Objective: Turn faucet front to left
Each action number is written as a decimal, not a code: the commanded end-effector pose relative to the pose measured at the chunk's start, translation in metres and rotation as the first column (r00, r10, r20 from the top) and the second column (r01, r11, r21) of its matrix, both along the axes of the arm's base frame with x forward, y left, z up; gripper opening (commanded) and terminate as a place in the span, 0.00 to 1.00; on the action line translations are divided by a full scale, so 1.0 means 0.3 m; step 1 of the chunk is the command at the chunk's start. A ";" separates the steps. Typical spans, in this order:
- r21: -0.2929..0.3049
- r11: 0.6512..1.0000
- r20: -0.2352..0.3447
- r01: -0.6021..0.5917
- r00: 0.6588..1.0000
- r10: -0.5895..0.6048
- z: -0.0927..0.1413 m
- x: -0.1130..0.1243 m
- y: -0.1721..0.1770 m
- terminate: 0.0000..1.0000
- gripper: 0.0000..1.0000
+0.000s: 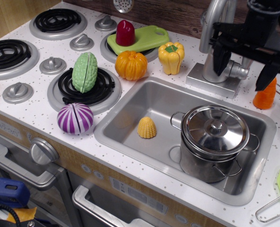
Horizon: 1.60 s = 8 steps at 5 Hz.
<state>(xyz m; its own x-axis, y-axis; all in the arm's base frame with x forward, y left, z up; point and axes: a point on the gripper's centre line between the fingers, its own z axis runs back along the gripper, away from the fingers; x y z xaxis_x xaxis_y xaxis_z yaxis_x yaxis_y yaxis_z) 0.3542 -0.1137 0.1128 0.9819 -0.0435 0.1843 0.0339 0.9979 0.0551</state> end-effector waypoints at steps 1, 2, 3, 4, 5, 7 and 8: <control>-0.005 1.000 0.071 0.022 0.997 -0.022 0.061 0.054 0.009 0.00 1.00; -0.003 0.998 0.085 0.056 0.995 -0.055 0.048 0.079 0.056 0.00 1.00; 0.008 0.996 0.085 0.086 0.993 -0.086 0.051 0.096 0.121 0.00 1.00; 0.016 0.995 0.079 0.097 0.992 -0.098 0.060 0.109 0.176 0.00 1.00; 0.024 0.992 0.084 0.124 0.988 -0.126 0.062 0.120 0.225 0.00 1.00; 0.006 0.982 0.086 0.189 0.978 -0.188 0.051 0.180 0.321 0.00 1.00; 0.013 0.979 0.089 0.205 0.975 -0.206 0.053 0.204 0.350 0.00 1.00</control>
<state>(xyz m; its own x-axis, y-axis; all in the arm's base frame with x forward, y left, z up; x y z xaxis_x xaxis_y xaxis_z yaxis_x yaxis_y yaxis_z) 0.4113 -0.0094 0.1071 0.9426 -0.2516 0.2196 0.2437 0.9678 0.0630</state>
